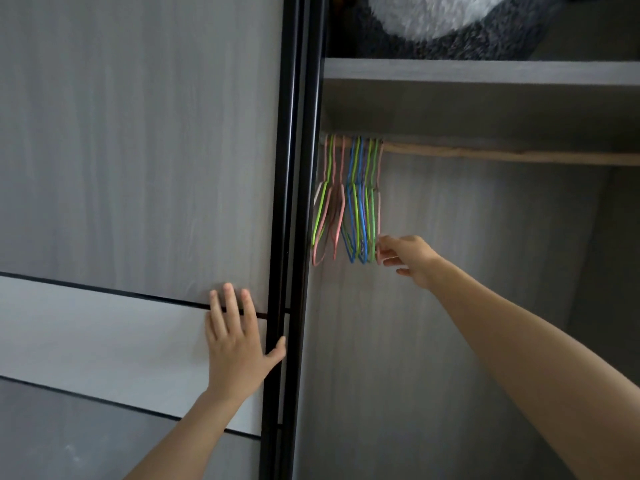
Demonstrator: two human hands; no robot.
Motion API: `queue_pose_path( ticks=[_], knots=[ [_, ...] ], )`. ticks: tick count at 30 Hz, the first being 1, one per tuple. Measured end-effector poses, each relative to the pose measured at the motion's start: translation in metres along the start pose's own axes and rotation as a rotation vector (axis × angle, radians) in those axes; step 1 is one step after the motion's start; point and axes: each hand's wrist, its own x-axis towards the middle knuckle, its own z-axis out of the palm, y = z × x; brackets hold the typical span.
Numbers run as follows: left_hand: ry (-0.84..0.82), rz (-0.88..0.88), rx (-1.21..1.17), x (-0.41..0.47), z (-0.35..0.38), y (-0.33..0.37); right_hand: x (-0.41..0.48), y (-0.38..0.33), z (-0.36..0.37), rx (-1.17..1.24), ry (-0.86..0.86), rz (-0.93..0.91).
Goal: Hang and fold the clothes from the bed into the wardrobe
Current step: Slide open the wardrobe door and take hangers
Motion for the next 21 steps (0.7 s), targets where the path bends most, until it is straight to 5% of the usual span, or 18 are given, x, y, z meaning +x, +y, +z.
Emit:
queue_pose_path(
  ticks=[18, 21],
  knots=[
    [-0.077, -0.004, -0.045, 0.000, -0.012, 0.006, -0.016, -0.025, -0.032, 0.082, 0.316, -0.226],
    [0.059, 0.099, -0.052, -0.006, -0.010, 0.010, -0.027, -0.015, -0.054, 0.008, 0.369, -0.239]
  ],
)
